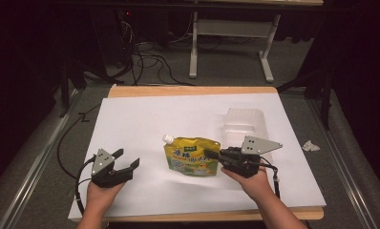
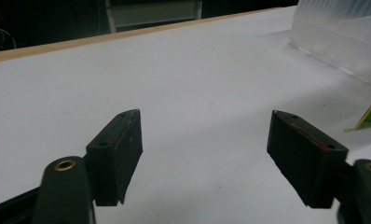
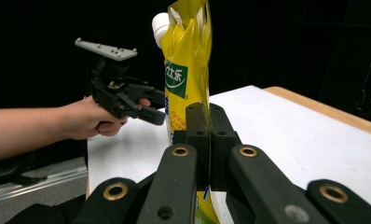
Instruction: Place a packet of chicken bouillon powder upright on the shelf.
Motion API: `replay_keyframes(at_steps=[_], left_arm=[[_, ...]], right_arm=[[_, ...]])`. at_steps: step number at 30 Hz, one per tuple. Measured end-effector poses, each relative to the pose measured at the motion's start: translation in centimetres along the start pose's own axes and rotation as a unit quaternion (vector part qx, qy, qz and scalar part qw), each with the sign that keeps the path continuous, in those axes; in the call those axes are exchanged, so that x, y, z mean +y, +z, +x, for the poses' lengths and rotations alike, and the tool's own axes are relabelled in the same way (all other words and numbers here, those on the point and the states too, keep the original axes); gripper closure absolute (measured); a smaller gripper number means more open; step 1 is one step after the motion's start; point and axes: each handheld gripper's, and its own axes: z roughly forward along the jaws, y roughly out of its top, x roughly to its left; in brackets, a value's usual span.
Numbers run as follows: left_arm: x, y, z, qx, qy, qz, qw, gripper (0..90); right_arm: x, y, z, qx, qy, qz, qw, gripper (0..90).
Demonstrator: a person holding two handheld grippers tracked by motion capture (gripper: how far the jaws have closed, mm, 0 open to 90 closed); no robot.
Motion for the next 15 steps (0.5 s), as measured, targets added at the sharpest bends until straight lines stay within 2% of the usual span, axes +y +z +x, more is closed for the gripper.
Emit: replay_keyframes(at_steps=[6,15], left_arm=[[0.0,0.1,0.1,-0.002,-0.006,0.002,1.0,15.5],[0.0,0.5,-0.3,-0.008,0.003,0.013,0.9999,13.0]], right_arm=[[0.6,-1.2,-0.6,-0.012,-0.001,-0.015,0.9998,90.0],[1.7,-2.8,-1.7,-0.035,-0.001,-0.033,0.9988,90.0]])
